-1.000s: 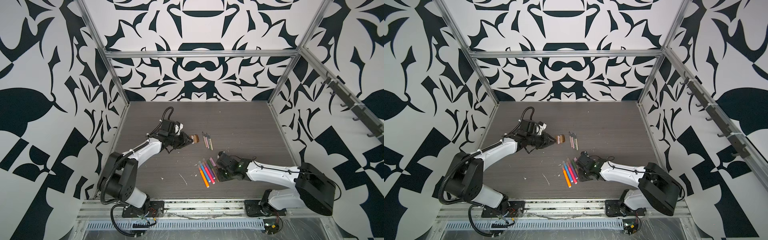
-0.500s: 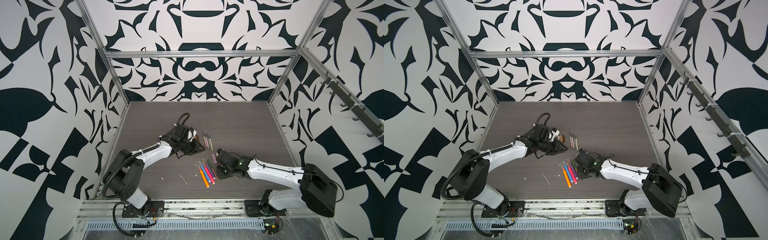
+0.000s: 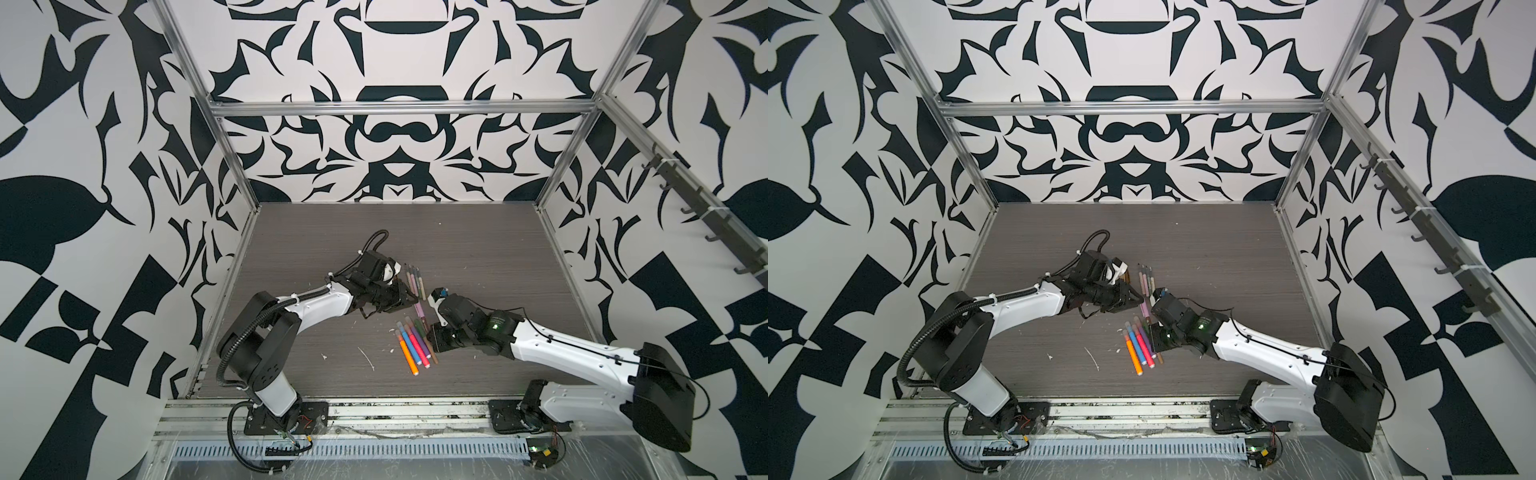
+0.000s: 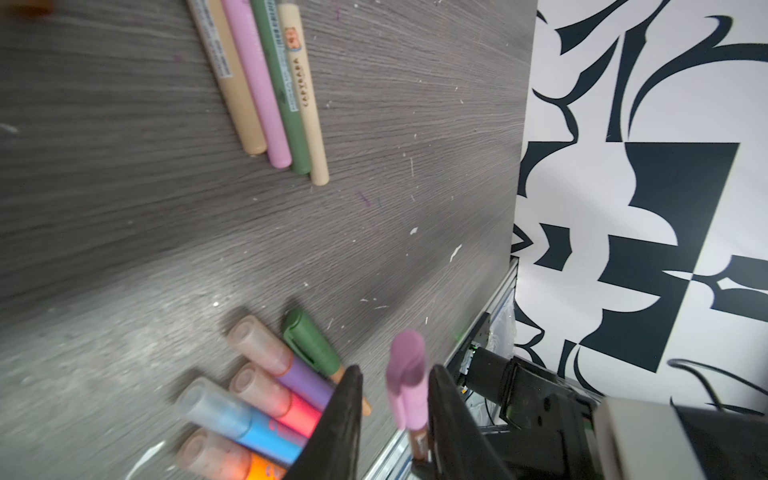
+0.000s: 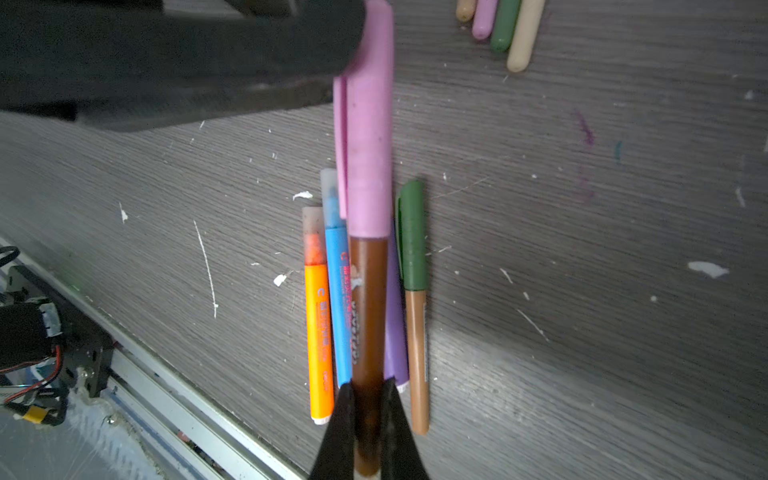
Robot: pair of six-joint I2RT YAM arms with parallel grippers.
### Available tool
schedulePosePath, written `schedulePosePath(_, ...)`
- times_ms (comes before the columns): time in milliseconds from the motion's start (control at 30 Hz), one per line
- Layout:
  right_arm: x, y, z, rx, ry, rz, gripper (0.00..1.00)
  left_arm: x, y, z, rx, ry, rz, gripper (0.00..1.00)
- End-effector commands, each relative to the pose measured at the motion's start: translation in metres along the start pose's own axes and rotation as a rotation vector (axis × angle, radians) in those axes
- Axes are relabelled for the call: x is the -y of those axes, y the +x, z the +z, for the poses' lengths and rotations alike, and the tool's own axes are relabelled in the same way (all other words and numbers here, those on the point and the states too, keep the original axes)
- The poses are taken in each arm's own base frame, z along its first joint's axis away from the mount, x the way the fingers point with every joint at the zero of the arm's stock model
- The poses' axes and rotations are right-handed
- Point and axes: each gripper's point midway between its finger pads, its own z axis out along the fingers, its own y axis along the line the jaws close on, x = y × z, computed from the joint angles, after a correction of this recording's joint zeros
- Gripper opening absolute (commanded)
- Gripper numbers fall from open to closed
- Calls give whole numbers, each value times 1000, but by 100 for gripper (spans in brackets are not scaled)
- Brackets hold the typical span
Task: Open the pen caps
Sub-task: 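Grasp the brown pen with pink cap and lift it toward the left gripper, then close the left gripper on the pink cap while the right gripper holds the pen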
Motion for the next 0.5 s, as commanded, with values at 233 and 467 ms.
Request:
schedulePosePath(233,-32,-31,-19,79,-127,22,0,21,-5,5,5,58,5,30)
schedulePosePath(467,-27,-43,-22,100,-149,77,0,30,-4,3,-3,80,12,7)
